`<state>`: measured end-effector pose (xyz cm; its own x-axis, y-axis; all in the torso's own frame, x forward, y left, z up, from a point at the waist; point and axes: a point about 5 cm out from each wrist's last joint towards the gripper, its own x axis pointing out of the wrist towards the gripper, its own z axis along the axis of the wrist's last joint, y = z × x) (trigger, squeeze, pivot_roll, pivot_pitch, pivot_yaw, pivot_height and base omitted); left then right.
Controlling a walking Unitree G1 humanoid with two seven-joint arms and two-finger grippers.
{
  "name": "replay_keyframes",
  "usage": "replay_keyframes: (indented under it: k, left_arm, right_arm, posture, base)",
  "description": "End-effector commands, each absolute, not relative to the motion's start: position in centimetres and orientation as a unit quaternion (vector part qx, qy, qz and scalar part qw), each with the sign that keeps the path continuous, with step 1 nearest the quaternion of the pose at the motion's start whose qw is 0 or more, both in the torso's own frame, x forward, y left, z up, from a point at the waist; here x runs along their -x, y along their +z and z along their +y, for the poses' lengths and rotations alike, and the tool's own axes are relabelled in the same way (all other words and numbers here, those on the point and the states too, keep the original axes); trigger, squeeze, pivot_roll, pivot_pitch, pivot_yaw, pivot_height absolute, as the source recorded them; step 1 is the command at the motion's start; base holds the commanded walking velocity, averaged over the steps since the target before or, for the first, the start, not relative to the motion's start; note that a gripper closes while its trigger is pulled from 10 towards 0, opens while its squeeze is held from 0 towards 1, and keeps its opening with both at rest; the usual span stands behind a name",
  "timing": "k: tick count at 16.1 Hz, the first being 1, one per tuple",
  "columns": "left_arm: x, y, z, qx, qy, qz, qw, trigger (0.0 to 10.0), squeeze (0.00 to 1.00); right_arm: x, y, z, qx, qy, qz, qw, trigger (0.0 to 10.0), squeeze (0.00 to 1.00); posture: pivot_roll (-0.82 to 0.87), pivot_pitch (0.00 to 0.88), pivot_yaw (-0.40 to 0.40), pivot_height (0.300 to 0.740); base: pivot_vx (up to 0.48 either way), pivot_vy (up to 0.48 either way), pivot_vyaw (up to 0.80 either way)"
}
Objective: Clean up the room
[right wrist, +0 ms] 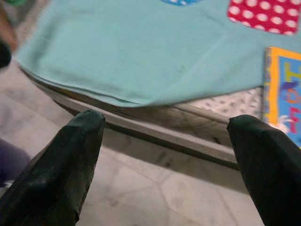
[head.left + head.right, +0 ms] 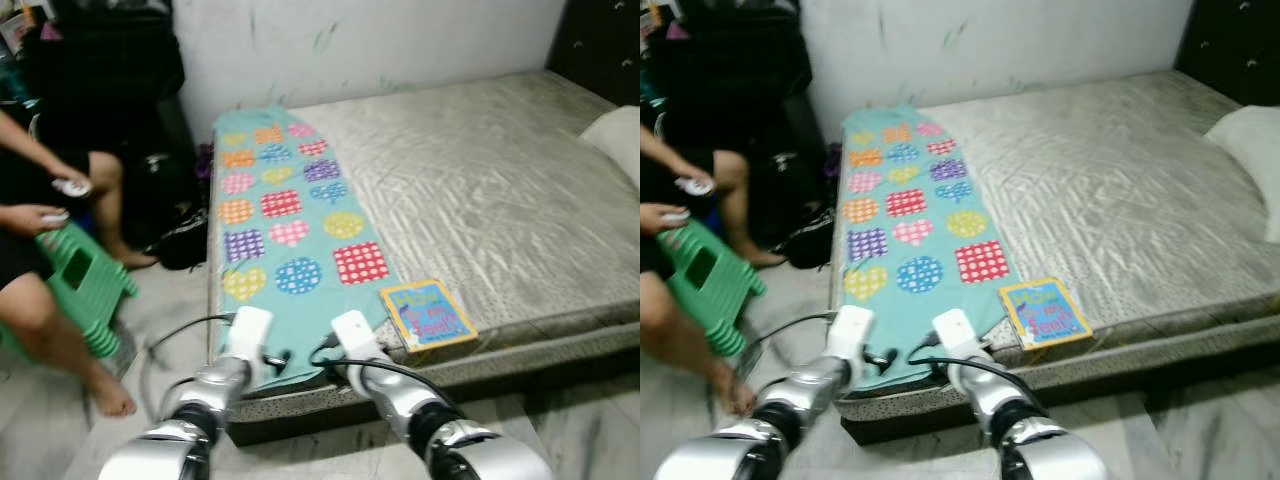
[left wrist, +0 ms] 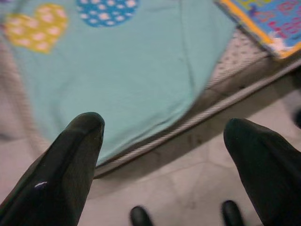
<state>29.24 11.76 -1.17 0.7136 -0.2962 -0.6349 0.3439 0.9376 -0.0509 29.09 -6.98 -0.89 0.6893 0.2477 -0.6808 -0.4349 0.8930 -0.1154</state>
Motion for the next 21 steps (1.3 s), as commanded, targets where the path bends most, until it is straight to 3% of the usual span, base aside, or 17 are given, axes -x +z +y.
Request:
replay_keyframes:
  k: [1,4,15,21]
  left_arm:
    - [-29.48,-1.02,12.9,-0.047,-0.162,0.335,0.927,10.0,0.0]
    - [-29.51,-0.96,12.92,-0.046,-0.165,0.332,0.928,10.0,0.0]
    - [-29.57,-0.89,12.81,-0.046,-0.168,0.33,0.928,10.0,0.0]
    - [-29.57,-0.93,12.92,-0.049,-0.16,0.332,0.928,10.0,0.0]
  right_arm:
    - [-29.16,-0.55,-5.92,0.127,0.2,0.34,0.91,10.0,0.0]
    - [-29.17,-0.54,-5.88,0.125,0.199,0.341,0.91,10.0,0.0]
    - [-29.22,-0.5,-5.89,0.125,0.198,0.34,0.911,10.0,0.0]
    - [-29.24,-0.47,-5.88,0.127,0.2,0.339,0.91,10.0,0.0]
  posture:
    - [-0.12,0.0,0.05,0.74]
    - [-0.11,0.0,0.051,0.74]
    - [-0.12,0.0,0.052,0.74]
    - [-0.11,0.0,0.051,0.74]
  base:
    - [0.0,0.0,0.0]
    - [0.0,0.0,0.0]
    - [0.326,0.0,0.0]
    - [0.0,0.0,0.0]
